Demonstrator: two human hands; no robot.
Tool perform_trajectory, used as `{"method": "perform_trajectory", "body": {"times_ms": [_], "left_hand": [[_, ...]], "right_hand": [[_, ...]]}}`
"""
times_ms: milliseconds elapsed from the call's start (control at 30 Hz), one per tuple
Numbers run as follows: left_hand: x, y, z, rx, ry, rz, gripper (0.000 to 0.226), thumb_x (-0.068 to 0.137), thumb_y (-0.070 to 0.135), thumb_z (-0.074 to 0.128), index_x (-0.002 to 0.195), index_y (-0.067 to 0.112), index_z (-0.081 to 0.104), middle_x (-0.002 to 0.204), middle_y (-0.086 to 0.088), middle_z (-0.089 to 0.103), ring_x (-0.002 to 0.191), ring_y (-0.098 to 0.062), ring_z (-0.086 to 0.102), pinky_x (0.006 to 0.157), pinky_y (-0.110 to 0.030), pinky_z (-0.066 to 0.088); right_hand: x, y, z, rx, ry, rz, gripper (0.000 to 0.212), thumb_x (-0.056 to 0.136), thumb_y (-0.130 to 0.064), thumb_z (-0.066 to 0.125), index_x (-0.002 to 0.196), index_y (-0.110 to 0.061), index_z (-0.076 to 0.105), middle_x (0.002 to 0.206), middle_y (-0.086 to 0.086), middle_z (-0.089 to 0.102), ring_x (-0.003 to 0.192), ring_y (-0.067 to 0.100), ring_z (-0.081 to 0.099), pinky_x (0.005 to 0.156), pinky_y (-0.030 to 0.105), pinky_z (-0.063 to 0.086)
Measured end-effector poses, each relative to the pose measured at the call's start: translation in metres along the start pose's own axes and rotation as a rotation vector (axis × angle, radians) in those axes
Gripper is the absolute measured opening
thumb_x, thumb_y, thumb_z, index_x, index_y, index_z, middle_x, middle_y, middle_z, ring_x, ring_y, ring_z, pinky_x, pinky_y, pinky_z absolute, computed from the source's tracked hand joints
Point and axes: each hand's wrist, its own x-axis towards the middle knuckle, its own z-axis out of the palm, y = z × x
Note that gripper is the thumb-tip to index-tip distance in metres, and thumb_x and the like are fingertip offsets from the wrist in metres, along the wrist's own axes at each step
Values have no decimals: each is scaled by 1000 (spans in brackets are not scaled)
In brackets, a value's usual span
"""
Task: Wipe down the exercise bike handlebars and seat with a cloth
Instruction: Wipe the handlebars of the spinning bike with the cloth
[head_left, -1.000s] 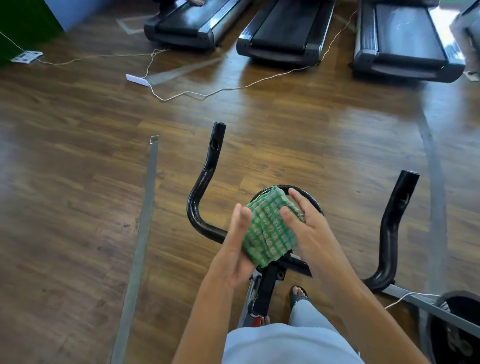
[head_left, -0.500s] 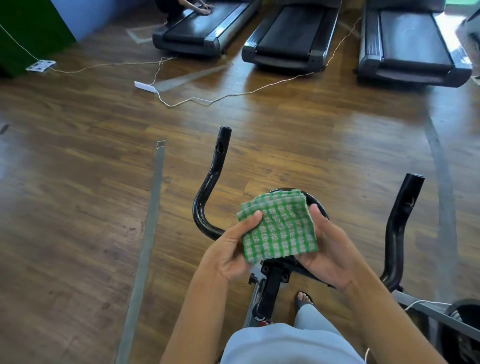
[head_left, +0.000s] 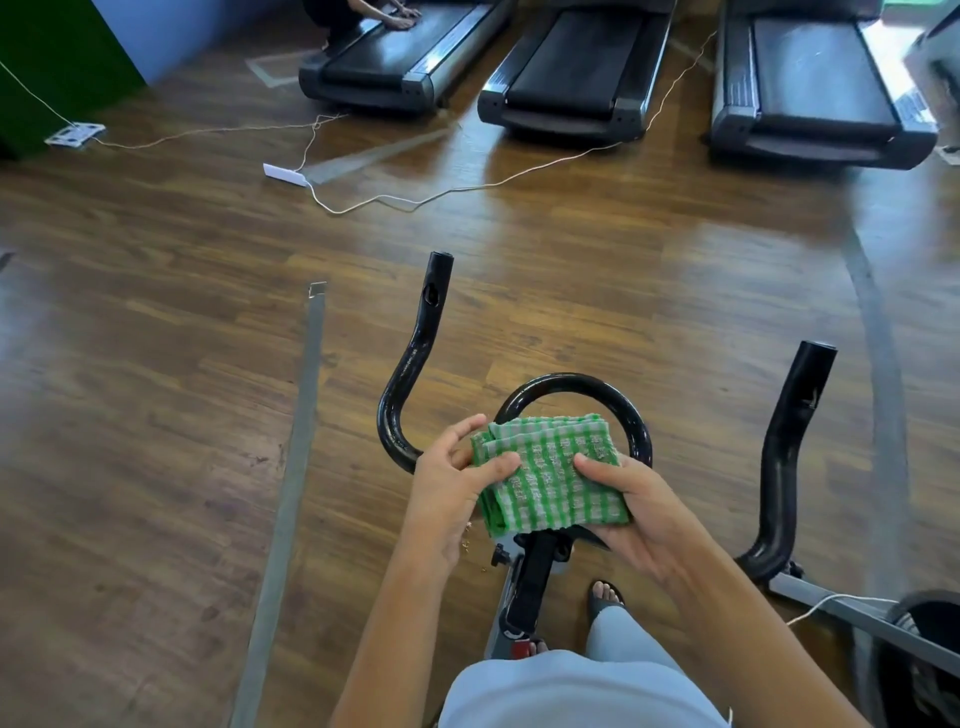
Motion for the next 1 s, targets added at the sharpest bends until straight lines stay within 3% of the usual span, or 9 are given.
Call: {"method": "perform_trajectory", "body": {"times_ms": [167,300,367,500,567,700,833,900,1000], "left_hand": [[-9,0,15,420,319,233,39,76,21,85,110,19,66,88,13,68,74,1,66,59,-9,49],[-27,7,39,618,338,491,34,81,22,80,112,25,67,97,16,66,86,-1,63,75,-15,52],[-33,10,50,679,309,564,35,83,21,78,115,29,65,104,14,66,93,-5,62,85,-23,52],[-36,5,68,774,257,620,41,88,19,71,125,30,58,113,10,64,105,-12,60,94,-31,50],[-33,1,69,806,263,636,39,89,13,69,124,26,60,114,8,65,107,-13,60,95,-35,50],[-21,-2,60,808,361,688,32,85,5,70,112,21,64,104,7,67,98,-14,63,88,-36,53],[-27,-3,65,757,122,542,32,95,20,63,125,31,56,107,9,70,98,-5,65,89,-27,54],[-25,1,57,558,48,460,30,99,25,55,128,33,54,101,7,72,87,-1,67,78,-26,57],[1,10,19,457,318,507,21,100,20,53,119,24,61,97,7,68,76,1,63,64,-16,50]], "right_hand": [[-3,-1,7,-108,85,-17,27,99,3,48,122,2,60,109,18,74,100,30,73,82,40,61],[5,2,14,-116,183,-72,24,101,2,44,112,-4,65,90,10,77,78,21,75,62,33,60],[7,3,19,-23,161,-80,26,104,-11,46,120,-5,65,101,12,76,86,22,74,72,36,58],[8,10,26,94,49,-67,58,103,-56,38,126,-11,66,123,13,69,114,25,66,98,40,48],[9,14,27,121,20,-65,63,99,-62,41,129,-12,65,129,14,66,123,28,61,108,43,42],[8,17,32,149,27,-74,63,98,-60,41,131,-11,64,131,14,65,125,26,60,110,42,42],[6,18,34,149,60,-78,65,95,-61,52,133,-8,60,120,14,65,117,28,60,109,45,42],[9,13,30,105,137,-83,54,98,-45,57,133,-4,59,117,15,68,108,29,65,103,45,48],[17,5,26,-170,255,-201,32,101,-28,56,130,-14,57,112,13,73,88,26,72,81,41,59]]}}
